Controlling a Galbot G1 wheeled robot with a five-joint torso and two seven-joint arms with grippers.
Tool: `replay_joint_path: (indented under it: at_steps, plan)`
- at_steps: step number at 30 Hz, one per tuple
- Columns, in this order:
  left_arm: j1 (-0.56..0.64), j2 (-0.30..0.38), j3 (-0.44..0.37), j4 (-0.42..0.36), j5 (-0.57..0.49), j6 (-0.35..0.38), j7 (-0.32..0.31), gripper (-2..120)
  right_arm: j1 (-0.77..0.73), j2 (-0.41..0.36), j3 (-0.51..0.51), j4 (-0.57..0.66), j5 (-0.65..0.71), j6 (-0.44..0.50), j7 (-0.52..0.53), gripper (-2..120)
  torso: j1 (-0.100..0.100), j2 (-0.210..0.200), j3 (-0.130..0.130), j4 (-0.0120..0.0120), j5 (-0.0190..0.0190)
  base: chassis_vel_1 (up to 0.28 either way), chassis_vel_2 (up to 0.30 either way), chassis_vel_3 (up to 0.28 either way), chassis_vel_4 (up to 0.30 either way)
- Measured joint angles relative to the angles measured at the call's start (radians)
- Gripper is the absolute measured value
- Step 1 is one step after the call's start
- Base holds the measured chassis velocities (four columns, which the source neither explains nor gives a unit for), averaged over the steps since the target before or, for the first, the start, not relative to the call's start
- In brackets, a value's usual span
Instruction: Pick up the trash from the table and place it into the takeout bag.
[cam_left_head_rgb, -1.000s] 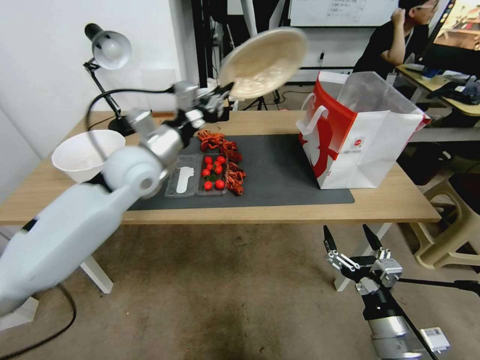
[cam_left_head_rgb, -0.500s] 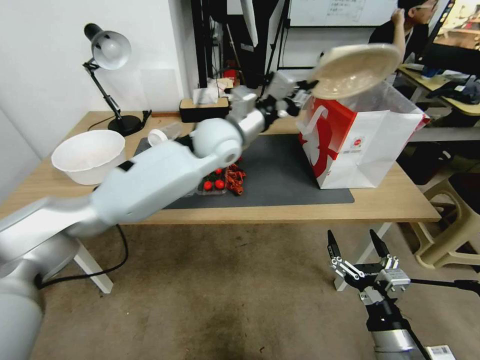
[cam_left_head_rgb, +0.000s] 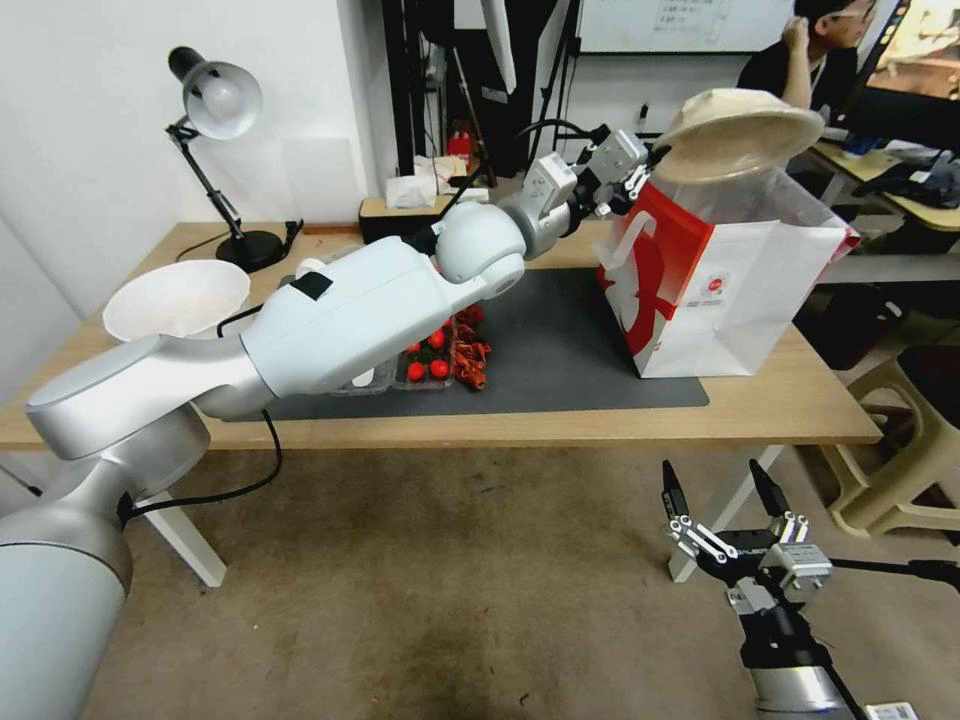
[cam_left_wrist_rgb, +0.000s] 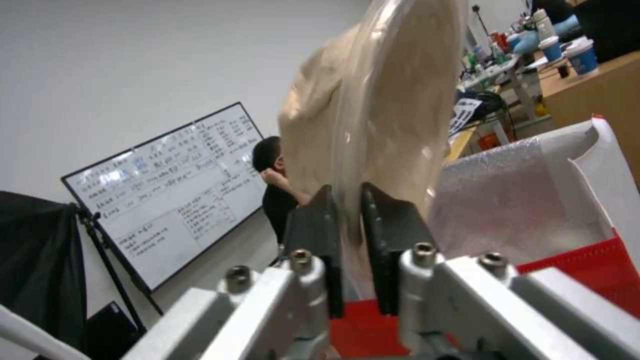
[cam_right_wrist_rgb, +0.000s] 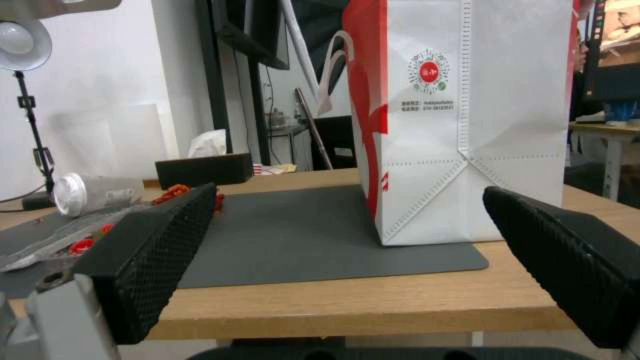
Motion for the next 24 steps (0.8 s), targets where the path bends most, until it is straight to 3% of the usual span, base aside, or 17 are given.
replay_joint_path:
  at_steps: [14,18,21,22,24]
  plan:
    - [0.041,0.025,-0.038,-0.044,-0.031,0.006,-0.041,61,0.015,-0.006,-0.014,-0.014,0.003,-0.003,0.0,100,0.0,0.0,0.0,-0.0002,0.0,0.0,0.0,0.0,0.0]
    - [0.11,0.071,-0.081,-0.093,-0.039,0.008,-0.051,81,0.016,0.001,-0.023,-0.014,0.001,-0.004,0.0,100,0.0,0.0,0.0,0.0,-0.0001,0.0,0.0,0.0,0.0]
    - [0.14,0.093,-0.105,-0.119,-0.039,0.009,-0.059,86,0.016,0.002,-0.024,-0.014,0.0,-0.004,0.0,100,0.0,0.0,0.0,-0.0003,-0.0003,0.0,0.0,0.0,0.0]
    - [0.198,0.142,-0.149,-0.168,-0.039,0.026,-0.07,95,0.016,0.002,-0.025,-0.014,-0.001,-0.004,0.0,100,0.0,0.0,0.0,-0.0002,-0.0002,0.0,0.0,0.0,0.0]
    - [0.228,0.166,-0.171,-0.193,-0.036,0.033,-0.073,97,0.016,0.002,-0.025,-0.013,-0.001,-0.004,0.0,100,0.0,0.0,0.0,0.0002,-0.0004,0.0,0.0,0.0,0.0]
